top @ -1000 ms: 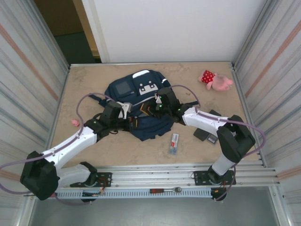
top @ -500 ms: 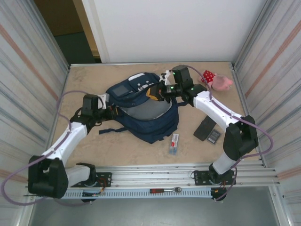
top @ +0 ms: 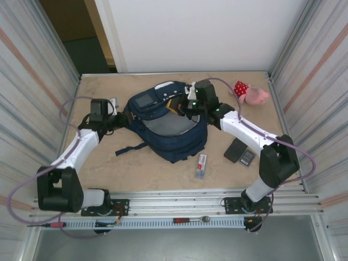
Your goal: Pack books, pencil case, and school supplies into a backpack
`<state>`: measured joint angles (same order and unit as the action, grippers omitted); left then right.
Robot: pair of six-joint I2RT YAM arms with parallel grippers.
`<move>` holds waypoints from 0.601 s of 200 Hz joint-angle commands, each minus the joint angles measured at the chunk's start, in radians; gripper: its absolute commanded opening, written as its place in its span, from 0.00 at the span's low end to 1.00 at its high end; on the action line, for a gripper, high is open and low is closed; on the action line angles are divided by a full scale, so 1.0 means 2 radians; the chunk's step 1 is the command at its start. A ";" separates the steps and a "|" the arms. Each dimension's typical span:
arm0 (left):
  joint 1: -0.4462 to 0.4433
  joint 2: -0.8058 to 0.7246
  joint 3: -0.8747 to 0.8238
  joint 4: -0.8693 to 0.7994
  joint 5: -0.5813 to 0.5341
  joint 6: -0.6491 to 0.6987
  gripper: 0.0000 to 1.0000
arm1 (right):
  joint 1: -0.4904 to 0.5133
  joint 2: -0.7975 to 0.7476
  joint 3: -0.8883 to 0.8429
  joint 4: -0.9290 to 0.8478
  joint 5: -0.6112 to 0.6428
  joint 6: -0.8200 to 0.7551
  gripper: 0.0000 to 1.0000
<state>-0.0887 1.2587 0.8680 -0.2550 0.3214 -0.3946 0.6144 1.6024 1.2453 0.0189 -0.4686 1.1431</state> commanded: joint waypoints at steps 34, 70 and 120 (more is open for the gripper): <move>-0.018 -0.122 -0.024 -0.093 -0.049 -0.044 0.52 | 0.083 0.056 -0.003 0.150 0.190 0.078 0.00; -0.018 -0.141 -0.013 -0.123 -0.060 -0.041 0.52 | 0.115 0.087 0.010 0.151 0.205 0.098 0.00; -0.044 -0.131 -0.012 -0.118 -0.054 -0.059 0.51 | 0.103 0.078 0.000 0.031 0.068 0.066 0.51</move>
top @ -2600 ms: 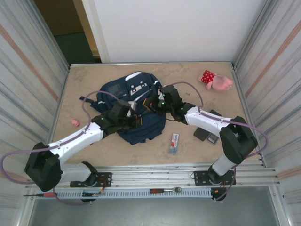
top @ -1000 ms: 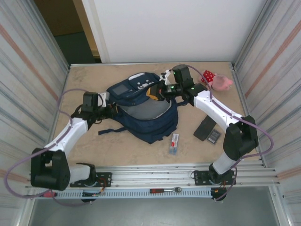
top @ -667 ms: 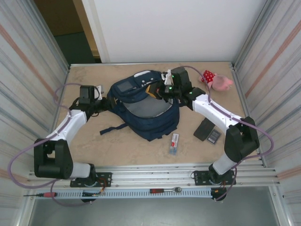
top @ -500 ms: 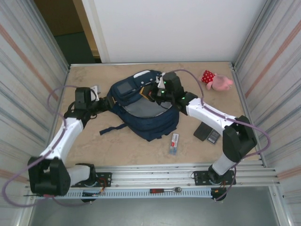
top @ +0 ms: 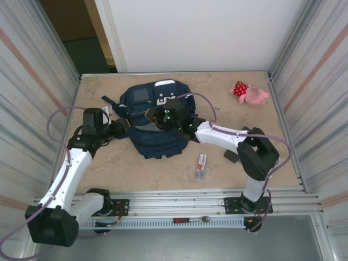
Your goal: Pack books, pencil case, and school supplies into a backpack
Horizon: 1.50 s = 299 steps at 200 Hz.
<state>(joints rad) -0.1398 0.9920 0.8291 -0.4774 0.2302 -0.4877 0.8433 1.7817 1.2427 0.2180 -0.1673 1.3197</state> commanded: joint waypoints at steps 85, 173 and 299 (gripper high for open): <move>-0.054 0.118 -0.009 0.055 -0.020 0.009 0.49 | -0.048 -0.129 -0.027 -0.387 -0.147 -0.203 0.60; -0.135 0.212 0.112 0.078 -0.023 0.032 0.48 | -0.175 -0.049 0.088 -0.398 -0.119 -0.351 0.52; -0.130 0.212 -0.003 0.078 -0.043 0.034 0.48 | -0.084 -0.059 -0.072 -0.278 -0.079 -0.258 0.49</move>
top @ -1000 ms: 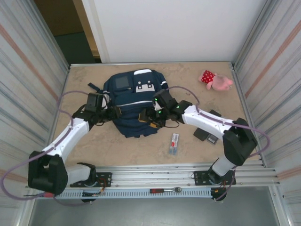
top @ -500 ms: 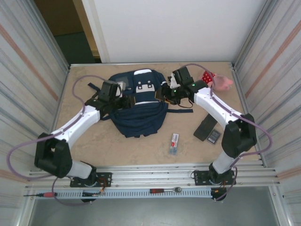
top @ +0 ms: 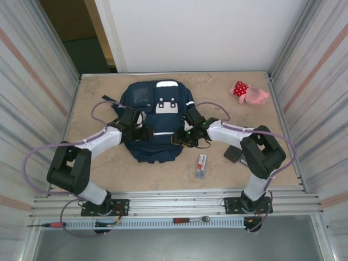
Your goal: Pack books, pencil case, and school supplies into a backpack
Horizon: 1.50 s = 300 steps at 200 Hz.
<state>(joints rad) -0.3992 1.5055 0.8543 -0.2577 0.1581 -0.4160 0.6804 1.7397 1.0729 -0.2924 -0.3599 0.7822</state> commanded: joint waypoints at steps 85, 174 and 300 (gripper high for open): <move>-0.013 -0.144 0.067 -0.092 -0.030 0.009 0.57 | -0.277 -0.137 0.101 -0.416 0.058 -0.153 0.70; -0.037 -0.128 0.052 -0.069 -0.029 -0.005 0.56 | -0.381 -0.053 0.046 -0.379 0.144 -0.198 0.77; -0.037 -0.136 0.034 -0.062 -0.040 -0.006 0.55 | -0.283 0.031 0.033 -0.268 0.109 -0.191 0.74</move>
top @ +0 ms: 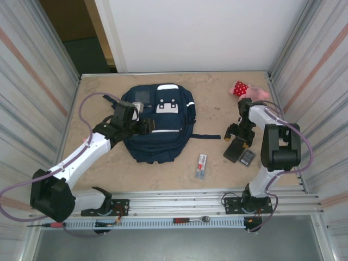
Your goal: Pack books, pencil case, and school supplies into a backpack
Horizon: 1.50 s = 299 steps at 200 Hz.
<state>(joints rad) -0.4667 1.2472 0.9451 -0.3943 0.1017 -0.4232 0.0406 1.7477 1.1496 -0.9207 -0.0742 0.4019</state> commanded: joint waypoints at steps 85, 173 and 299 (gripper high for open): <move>-0.002 -0.018 -0.011 0.004 -0.015 0.001 0.55 | 0.053 -0.064 0.049 -0.048 0.002 0.009 0.76; -0.003 -0.012 -0.008 0.007 -0.004 -0.002 0.55 | 0.078 -0.047 0.006 -0.025 0.028 -0.083 0.87; -0.003 -0.003 -0.003 0.008 -0.004 -0.002 0.55 | 0.095 0.014 -0.012 0.030 0.006 -0.082 0.89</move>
<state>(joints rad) -0.4667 1.2388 0.9241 -0.3920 0.0948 -0.4232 0.2207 1.7493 1.1473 -0.8799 -0.0273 0.2523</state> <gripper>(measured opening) 0.546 0.891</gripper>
